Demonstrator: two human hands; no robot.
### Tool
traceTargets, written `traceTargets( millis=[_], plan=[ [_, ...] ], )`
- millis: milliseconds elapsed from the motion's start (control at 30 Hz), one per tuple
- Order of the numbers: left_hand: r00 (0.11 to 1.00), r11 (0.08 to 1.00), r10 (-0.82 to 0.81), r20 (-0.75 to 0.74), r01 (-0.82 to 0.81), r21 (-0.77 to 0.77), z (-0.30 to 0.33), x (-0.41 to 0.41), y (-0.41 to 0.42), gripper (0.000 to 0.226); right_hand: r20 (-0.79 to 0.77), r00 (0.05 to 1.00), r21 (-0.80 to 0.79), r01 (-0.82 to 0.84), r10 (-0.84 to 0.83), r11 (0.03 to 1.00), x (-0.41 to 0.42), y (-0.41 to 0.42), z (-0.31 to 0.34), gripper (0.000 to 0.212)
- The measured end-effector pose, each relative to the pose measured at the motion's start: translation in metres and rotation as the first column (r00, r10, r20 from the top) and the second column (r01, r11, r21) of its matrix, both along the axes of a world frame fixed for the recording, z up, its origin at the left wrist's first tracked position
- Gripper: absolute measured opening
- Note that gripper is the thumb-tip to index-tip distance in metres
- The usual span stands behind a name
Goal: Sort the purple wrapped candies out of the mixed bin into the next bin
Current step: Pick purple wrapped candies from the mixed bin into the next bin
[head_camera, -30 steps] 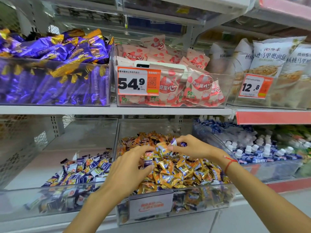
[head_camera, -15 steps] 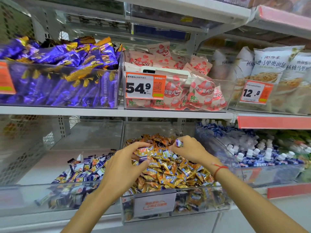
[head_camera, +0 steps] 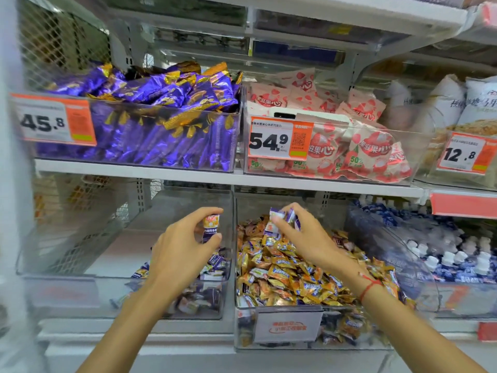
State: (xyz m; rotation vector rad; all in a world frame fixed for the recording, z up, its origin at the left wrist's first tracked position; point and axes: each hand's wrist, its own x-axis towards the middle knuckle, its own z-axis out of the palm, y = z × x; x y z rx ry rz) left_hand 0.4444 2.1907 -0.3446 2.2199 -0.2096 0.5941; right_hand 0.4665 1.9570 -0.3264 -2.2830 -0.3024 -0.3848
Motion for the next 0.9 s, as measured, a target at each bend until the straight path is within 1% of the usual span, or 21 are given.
traceTargets(
  millis=[33,100,200,267,300,367,400,467,567,633,700,767,833,900],
  plan=[
    [0.999,0.998,0.051,-0.015,-0.050,0.032,0.000,0.001,0.010,0.040,0.015,0.997,-0.009,-0.074,0.074,0.997,-0.005,0.018,0.002,0.027],
    [0.990,0.987,0.131,-0.051,-0.125,0.105,-0.001,0.002,0.028,0.042,0.073,0.982,-0.098,-0.164,0.172,0.982,-0.005,0.054,0.006,0.024],
    [0.979,0.971,0.186,-0.086,-0.170,0.170,-0.010,0.004,0.044,0.044,0.117,0.969,-0.334,-0.166,0.216,0.928,0.009,0.101,0.008,0.022],
    [0.972,0.961,0.201,-0.125,-0.170,0.217,-0.017,0.007,0.049,0.049,0.072,0.970,-0.482,-0.168,0.230,0.860,0.023,0.118,0.002,0.023],
    [0.970,0.961,0.193,-0.148,-0.156,0.228,-0.020,0.008,0.051,0.054,0.024,0.974,-0.555,-0.175,0.226,0.813,0.029,0.122,-0.002,0.029],
    [0.972,0.977,0.136,-0.191,-0.101,0.186,-0.022,0.010,0.054,0.063,-0.081,0.978,-0.651,-0.200,0.194,0.732,0.035,0.120,-0.009,0.044],
    [0.974,0.984,0.109,-0.197,-0.078,0.161,-0.022,0.011,0.054,0.065,-0.099,0.977,-0.654,-0.208,0.191,0.727,0.034,0.115,-0.011,0.046],
    [0.984,0.986,0.092,-0.155,-0.068,0.154,-0.021,0.014,0.051,0.061,-0.056,0.975,-0.580,-0.205,0.213,0.788,0.023,0.097,-0.011,0.042],
    [0.996,0.989,0.090,-0.007,-0.088,0.121,-0.015,0.012,0.034,0.041,0.117,0.968,-0.415,-0.156,0.222,0.897,-0.002,0.057,-0.006,0.027],
    [0.996,0.994,0.045,0.071,-0.052,0.096,-0.008,0.004,0.012,0.033,0.113,0.979,-0.344,-0.120,0.168,0.931,-0.022,0.025,0.002,0.021],
    [0.991,0.994,-0.050,0.125,0.037,0.104,-0.005,-0.005,-0.013,0.030,0.045,0.995,-0.371,-0.066,0.089,0.926,-0.035,-0.009,0.007,0.020],
    [0.971,0.972,-0.182,0.152,0.155,0.175,-0.006,-0.013,-0.039,0.030,-0.003,1.000,-0.397,0.013,-0.016,0.918,-0.040,-0.046,0.010,0.017],
    [0.937,0.924,-0.322,0.138,0.279,0.261,-0.012,-0.018,-0.063,0.030,-0.020,0.988,-0.388,0.133,-0.153,0.912,-0.045,-0.083,0.012,0.015],
    [0.883,0.857,-0.464,0.074,0.427,0.288,-0.018,-0.018,-0.087,0.029,-0.021,0.961,-0.330,0.254,-0.276,0.909,-0.049,-0.117,0.012,0.016]
  ],
)
